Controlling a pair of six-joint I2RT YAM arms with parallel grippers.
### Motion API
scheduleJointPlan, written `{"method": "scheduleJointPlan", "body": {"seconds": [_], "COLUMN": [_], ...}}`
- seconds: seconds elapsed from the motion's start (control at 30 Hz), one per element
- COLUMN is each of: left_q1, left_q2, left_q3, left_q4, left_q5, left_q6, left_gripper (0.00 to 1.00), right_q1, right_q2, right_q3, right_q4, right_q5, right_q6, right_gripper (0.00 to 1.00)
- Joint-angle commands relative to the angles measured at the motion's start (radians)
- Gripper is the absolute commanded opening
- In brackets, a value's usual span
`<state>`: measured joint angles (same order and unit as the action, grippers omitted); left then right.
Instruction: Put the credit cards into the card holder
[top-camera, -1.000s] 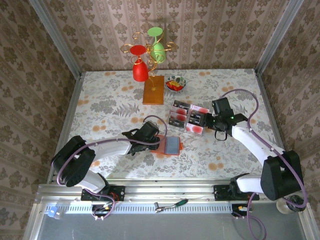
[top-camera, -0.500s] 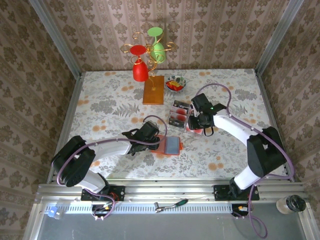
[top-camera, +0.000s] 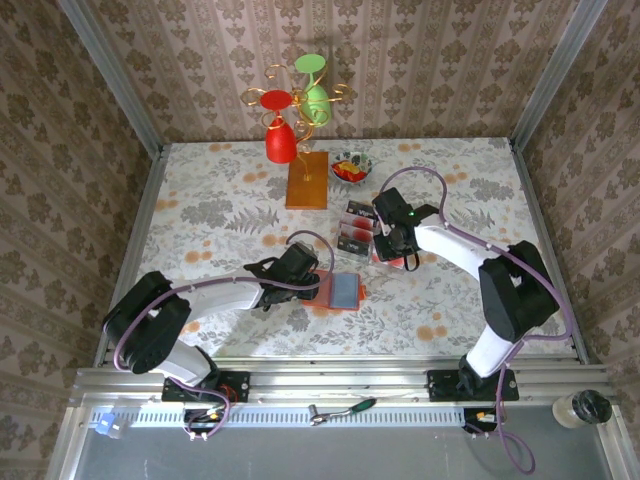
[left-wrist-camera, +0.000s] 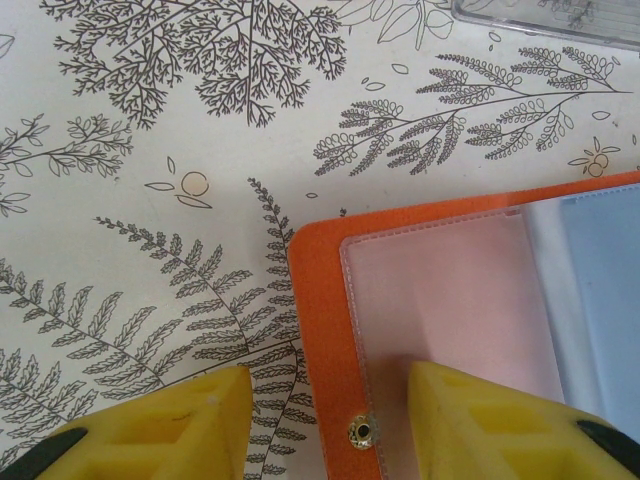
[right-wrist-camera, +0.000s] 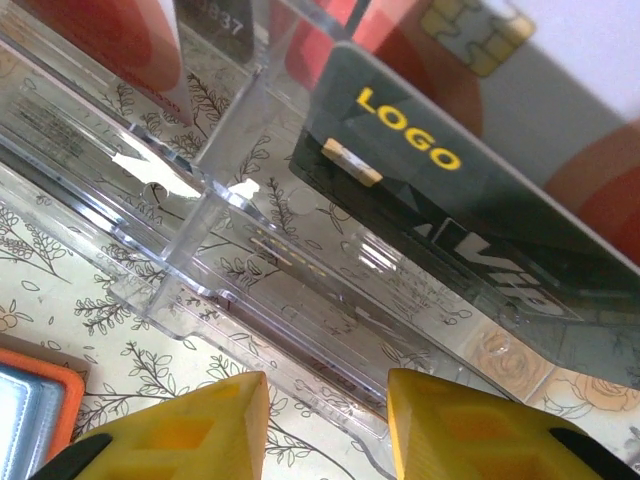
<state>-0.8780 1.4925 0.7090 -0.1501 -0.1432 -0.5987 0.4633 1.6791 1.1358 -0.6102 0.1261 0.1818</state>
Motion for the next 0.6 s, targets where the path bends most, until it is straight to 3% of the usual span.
{"method": "scheduleJointPlan", "body": {"seconds": [0.0, 0.4, 0.57], "left_q1": [-0.009, -0.007, -0.009], "left_q2": [-0.008, -0.010, -0.013], "left_q3": [0.006, 0.005, 0.000], "left_q4": [-0.025, -0.021, -0.020], "left_q5": [-0.015, -0.016, -0.018], "left_q6": [-0.004, -0.002, -0.004], "left_gripper": [0.46, 0.46, 0.46], "right_q1": [0.008, 0.011, 0.011], "right_q2": [0.024, 0.020, 0.023], "right_q3": [0.031, 0.022, 0.019], "right_q4": [-0.028, -0.032, -0.031], "right_q5": [0.021, -0.020, -0.029], "right_q6": [-0.024, -0.054, -0.061], "right_gripper": [0.35, 0.15, 0.24]}}
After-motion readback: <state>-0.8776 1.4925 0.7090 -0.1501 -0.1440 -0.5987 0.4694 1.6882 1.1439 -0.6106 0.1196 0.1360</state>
